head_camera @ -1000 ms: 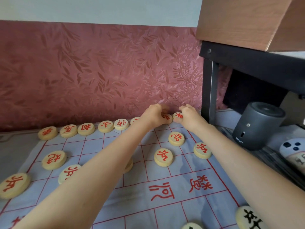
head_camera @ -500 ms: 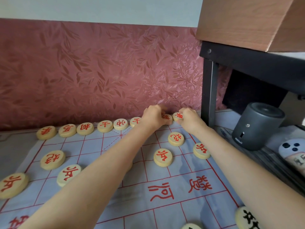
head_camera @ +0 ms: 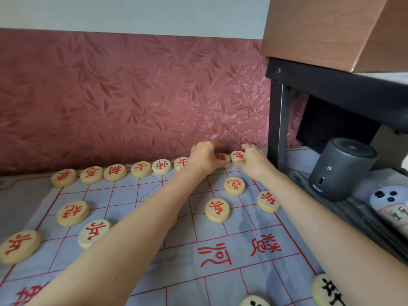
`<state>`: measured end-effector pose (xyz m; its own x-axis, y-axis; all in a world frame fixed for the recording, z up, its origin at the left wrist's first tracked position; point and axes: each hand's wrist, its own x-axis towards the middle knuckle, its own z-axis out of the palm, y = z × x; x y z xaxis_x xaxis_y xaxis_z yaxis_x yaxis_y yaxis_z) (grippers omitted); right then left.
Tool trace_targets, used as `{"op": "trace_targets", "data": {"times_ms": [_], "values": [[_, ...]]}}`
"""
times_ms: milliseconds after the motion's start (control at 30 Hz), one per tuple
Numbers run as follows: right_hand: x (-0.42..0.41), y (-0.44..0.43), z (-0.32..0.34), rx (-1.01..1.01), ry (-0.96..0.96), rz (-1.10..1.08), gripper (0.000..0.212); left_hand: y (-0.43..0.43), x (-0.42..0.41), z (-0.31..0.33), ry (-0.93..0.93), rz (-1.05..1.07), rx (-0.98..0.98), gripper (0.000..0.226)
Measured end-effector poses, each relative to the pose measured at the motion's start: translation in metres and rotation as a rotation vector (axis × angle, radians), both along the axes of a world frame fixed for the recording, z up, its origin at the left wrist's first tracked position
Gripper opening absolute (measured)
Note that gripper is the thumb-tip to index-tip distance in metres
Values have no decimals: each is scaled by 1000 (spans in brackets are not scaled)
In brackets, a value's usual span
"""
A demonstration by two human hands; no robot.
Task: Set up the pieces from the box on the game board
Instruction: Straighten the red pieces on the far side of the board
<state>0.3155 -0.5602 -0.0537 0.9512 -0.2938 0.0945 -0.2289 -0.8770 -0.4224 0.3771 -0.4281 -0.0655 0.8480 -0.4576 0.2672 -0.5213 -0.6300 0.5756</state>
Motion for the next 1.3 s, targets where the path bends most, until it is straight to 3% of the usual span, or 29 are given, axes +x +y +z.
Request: {"op": "trace_targets", "data": {"times_ms": [400,667,900,1300], "values": [[-1,3,-2,-9,-18,-15,43,3,0,-5,58,-20,-49,52],[-2,5,-1,1,28,-3,54,6,-1,-2,4,-5,-1,61],[-7,16,7,-19,-74,112,55,48,-1,22,1,60,-104,38],[7,64,13,-54,99,317,51,108,-2,15,38,25,99,61]]}}
